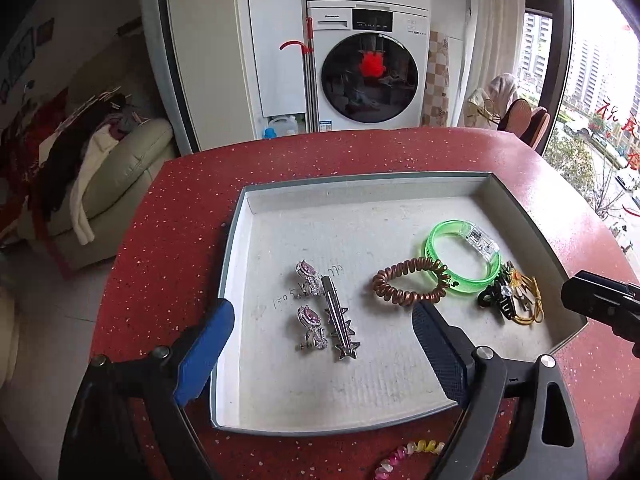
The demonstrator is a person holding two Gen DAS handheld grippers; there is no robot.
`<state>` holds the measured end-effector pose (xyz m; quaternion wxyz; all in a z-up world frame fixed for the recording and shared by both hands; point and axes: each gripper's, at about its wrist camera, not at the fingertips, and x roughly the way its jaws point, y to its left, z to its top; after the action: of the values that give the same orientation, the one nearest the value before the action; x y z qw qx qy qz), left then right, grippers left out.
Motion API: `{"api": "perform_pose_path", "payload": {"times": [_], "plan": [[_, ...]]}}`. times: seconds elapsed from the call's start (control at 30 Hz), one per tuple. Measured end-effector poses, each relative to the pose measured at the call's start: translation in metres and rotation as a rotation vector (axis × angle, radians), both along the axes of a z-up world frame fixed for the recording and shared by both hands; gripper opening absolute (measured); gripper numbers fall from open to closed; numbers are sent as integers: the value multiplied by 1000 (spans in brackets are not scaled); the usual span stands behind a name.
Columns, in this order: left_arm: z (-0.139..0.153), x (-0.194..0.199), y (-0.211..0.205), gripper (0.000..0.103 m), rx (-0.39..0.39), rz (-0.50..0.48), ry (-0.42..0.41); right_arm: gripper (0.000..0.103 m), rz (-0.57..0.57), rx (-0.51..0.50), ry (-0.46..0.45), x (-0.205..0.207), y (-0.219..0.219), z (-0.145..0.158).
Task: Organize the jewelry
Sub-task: 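Withdraw both tools from the tray toward the two bracelets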
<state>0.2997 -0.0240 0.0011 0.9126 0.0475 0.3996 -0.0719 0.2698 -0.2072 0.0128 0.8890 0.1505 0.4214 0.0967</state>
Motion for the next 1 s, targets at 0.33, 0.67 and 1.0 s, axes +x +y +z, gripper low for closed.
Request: {"api": "perform_pose_path", "payload": {"times": [0.33, 0.67, 1.0], "plan": [[14, -25, 14, 103, -38, 16, 0, 83, 33, -6, -16, -37, 12, 6], [9, -58, 22, 103, -41, 13, 17, 103, 35, 18, -24, -73, 15, 1], [-1, -81, 23, 103, -33, 12, 52, 103, 33, 4, -21, -95, 18, -2]]}}
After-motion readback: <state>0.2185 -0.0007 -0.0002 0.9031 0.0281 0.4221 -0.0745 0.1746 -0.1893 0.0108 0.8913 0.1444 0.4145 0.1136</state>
